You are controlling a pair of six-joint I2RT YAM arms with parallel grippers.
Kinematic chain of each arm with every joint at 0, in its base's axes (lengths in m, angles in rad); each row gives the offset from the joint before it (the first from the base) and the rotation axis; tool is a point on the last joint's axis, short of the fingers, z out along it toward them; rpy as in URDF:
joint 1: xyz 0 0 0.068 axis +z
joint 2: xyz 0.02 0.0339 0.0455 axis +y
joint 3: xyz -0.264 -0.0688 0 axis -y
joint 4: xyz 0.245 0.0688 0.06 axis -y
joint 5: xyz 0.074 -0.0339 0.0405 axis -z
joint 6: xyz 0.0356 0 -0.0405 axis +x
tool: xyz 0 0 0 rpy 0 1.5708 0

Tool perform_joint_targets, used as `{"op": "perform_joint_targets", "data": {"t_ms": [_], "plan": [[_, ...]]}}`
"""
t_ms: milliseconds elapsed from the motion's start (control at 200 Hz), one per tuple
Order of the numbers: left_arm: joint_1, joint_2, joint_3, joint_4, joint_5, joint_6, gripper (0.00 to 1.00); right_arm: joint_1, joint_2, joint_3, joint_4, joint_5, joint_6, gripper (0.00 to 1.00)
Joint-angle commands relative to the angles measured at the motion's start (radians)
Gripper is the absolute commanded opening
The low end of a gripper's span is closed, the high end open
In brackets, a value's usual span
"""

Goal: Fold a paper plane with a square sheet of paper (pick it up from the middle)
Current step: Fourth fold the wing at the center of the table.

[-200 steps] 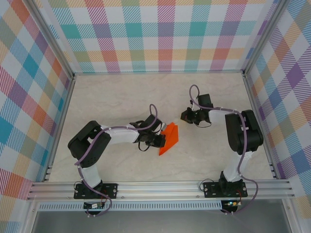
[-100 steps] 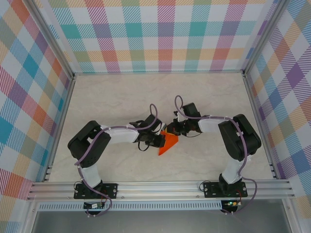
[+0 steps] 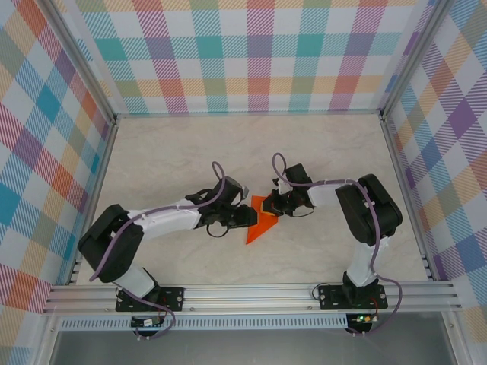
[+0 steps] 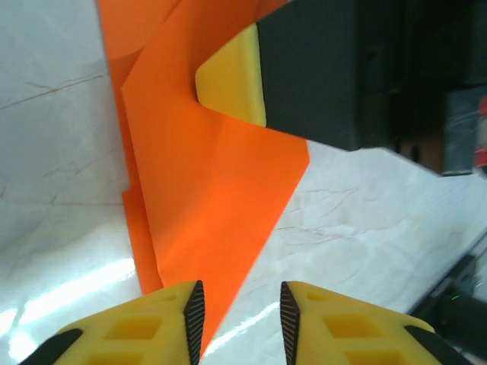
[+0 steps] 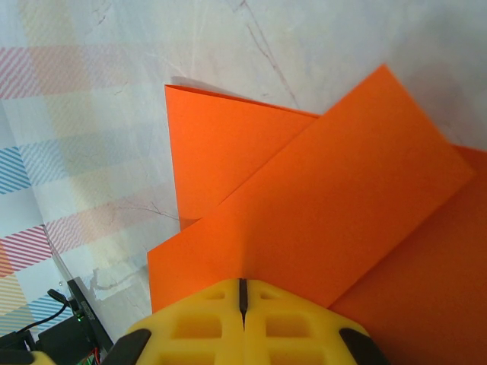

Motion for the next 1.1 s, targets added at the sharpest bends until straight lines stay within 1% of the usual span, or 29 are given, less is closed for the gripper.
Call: {"op": "perform_joint_targets", "data": {"t_ms": [0,55,120,245,600,815,1095], "plan": [[0.011,-0.024,-0.060,-0.006,-0.020,-0.188,0.39,0.000,0.029,-0.006,-0.053,0.064,-0.016,0.00],[0.009,-0.020,-0.090,0.047,0.009,-0.223,0.41,0.000,0.030,-0.007,-0.053,0.064,-0.019,0.00],[0.010,-0.004,-0.103,0.098,0.047,-0.237,0.41,0.000,0.031,-0.007,-0.056,0.067,-0.020,0.00],[0.009,0.030,-0.098,0.140,0.081,-0.231,0.35,0.000,0.031,-0.009,-0.062,0.067,-0.023,0.00],[0.008,0.074,-0.109,0.131,0.109,-0.224,0.17,0.000,0.028,-0.007,-0.075,0.080,-0.026,0.00],[0.009,0.084,-0.123,0.103,0.115,-0.227,0.12,0.000,0.029,-0.009,-0.078,0.089,-0.023,0.00],[0.009,0.100,-0.122,0.069,0.085,-0.220,0.11,0.000,0.031,-0.012,-0.078,0.090,-0.025,0.00]]}}
